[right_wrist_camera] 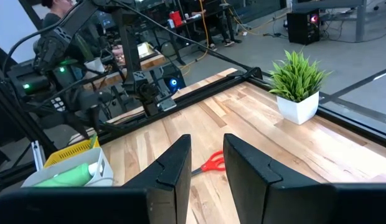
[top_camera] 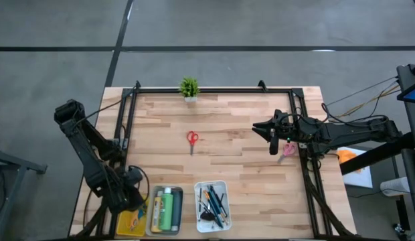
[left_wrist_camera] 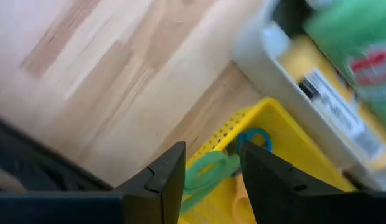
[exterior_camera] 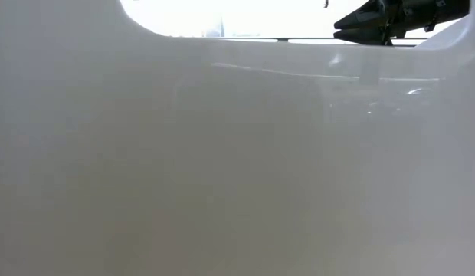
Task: Pick & Place Paint Supplies
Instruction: Put the green scissors into the yellow bin
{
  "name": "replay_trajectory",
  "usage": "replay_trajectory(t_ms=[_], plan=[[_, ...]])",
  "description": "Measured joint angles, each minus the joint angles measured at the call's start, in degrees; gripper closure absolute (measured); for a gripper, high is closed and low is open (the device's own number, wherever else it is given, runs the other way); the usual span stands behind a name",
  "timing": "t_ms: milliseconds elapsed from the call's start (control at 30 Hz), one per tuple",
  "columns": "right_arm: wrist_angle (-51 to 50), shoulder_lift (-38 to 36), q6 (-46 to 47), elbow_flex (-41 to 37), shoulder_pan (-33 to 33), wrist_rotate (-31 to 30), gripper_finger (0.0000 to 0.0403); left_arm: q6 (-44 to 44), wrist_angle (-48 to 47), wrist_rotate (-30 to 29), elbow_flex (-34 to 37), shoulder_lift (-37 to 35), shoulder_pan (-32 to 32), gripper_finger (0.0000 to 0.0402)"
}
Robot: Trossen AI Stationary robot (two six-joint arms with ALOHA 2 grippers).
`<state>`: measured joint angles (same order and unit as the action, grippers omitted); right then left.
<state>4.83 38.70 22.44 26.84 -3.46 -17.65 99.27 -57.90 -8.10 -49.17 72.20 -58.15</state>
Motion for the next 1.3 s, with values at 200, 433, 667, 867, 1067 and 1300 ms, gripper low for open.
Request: replay_trajectory(t_ms=[200,433,667,867,1067,1300], plan=[[0.0,0.0,0.0,0.0,0.0,0.0,0.0309,-11.4,1.1,0.3,-0.4,0.0,-0.2,0.0244],[0.0,0.0,0.0,0.0,0.0,0.0,0.0309,-15.5,-1.2,3.0,-0.2,0.0,-0.7,0.0244],[0.0,0.0,0.0,0.0,0.0,0.0,0.0309,-15.3,0.7,3.0,2.4,0.0,-1.4,0.0244],[0.0,0.0,0.0,0.0,0.0,0.0,0.0309,-15.1,2.8,3.0,4.6,0.0,-1.4,0.0244],[0.0,0.0,0.0,0.0,0.0,0.0,0.0309,-14.7,2.9,3.0,4.6,-0.1,-1.4,0.0244],[0.0,0.0,0.0,0.0,0.0,0.0,0.0309,-14.0,3.1,3.0,4.6,-0.1,-1.4,0.0263]])
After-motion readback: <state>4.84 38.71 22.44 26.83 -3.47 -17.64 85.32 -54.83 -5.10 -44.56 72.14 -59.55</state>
